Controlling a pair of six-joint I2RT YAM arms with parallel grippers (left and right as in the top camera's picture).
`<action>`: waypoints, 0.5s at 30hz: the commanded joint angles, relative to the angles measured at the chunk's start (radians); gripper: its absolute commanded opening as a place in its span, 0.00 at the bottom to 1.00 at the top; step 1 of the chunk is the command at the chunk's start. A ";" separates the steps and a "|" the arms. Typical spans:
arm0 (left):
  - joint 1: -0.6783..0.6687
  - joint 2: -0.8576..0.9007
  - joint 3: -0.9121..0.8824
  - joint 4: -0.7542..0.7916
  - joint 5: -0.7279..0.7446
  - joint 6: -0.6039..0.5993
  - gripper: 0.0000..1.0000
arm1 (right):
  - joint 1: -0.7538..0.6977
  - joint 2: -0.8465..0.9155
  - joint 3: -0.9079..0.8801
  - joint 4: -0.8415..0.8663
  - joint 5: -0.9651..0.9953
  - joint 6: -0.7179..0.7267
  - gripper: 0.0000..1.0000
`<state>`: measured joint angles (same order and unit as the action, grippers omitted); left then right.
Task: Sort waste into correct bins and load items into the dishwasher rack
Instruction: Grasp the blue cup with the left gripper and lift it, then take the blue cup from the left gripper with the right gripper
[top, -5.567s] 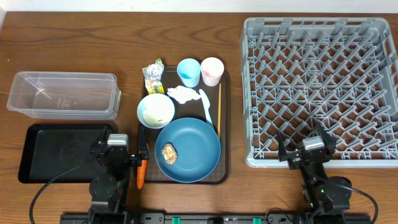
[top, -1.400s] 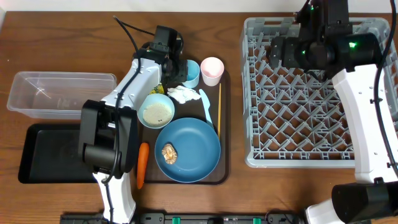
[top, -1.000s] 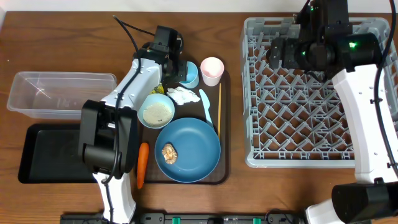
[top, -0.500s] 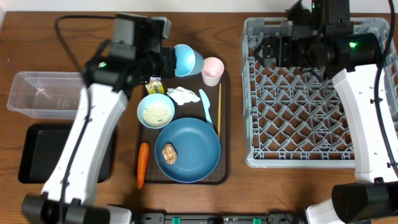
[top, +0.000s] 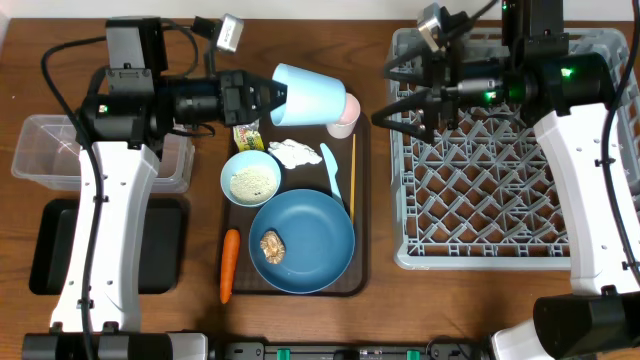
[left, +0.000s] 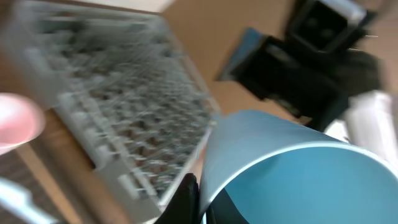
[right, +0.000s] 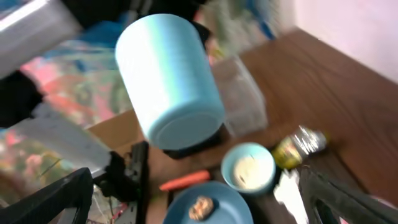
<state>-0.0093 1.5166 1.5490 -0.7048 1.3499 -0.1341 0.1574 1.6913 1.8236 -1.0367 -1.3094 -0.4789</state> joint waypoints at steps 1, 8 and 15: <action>0.002 -0.001 0.005 0.006 0.187 -0.002 0.06 | 0.038 0.001 0.009 0.014 -0.146 -0.106 0.99; -0.003 -0.001 0.005 0.006 0.214 -0.002 0.06 | 0.122 0.001 0.009 0.122 -0.122 -0.101 0.97; -0.008 -0.001 0.005 0.006 0.213 -0.002 0.06 | 0.204 0.001 0.009 0.264 -0.077 0.039 0.90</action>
<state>-0.0151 1.5166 1.5490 -0.6998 1.5246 -0.1341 0.3252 1.6913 1.8236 -0.7864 -1.3983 -0.5098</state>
